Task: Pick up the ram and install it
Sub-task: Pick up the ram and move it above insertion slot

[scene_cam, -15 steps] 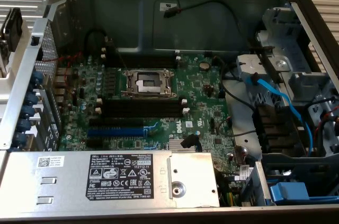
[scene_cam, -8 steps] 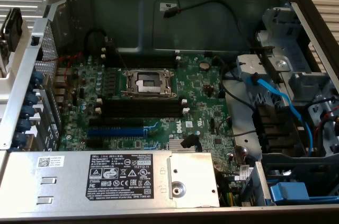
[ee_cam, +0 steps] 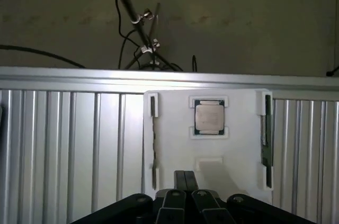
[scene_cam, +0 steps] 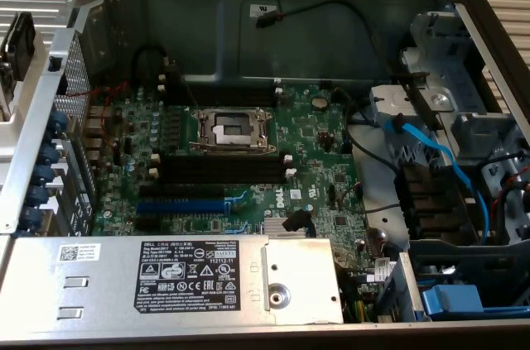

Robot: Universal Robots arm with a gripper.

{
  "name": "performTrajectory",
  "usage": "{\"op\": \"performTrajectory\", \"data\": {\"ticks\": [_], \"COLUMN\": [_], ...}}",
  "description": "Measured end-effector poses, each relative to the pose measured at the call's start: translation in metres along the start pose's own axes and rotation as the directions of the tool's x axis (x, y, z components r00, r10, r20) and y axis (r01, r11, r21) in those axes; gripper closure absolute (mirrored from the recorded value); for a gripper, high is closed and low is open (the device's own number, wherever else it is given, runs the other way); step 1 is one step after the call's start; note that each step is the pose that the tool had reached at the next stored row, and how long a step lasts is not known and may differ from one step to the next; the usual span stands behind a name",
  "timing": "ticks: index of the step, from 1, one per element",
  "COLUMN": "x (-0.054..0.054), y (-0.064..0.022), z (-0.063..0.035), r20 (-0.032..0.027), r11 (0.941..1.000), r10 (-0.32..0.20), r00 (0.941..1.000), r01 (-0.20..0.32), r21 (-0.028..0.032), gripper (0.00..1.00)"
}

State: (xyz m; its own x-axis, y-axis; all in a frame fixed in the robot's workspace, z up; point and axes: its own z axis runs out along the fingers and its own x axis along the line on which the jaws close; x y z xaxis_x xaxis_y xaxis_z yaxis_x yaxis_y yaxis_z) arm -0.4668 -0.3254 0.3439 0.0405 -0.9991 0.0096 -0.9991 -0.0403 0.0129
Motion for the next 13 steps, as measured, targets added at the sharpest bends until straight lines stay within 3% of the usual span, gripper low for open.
{"op": "performTrajectory", "data": {"ticks": [5, 10, 13], "x": [0.0, -0.0001, -0.0001], "y": [0.0001, 0.0005, 0.0025], "z": [0.0011, 0.0045, 0.0082], "r20": [-0.0006, -0.0019, -0.0005], "r11": [0.9998, 0.9995, 0.9995], "r10": [-0.02, -0.015, -0.012], "r00": [0.9998, 0.9999, 0.9999], "r01": [0.02, 0.015, 0.012], "r21": [0.0021, 0.0267, 0.0298], "gripper": [0.9, 0.9, 0.9]}}
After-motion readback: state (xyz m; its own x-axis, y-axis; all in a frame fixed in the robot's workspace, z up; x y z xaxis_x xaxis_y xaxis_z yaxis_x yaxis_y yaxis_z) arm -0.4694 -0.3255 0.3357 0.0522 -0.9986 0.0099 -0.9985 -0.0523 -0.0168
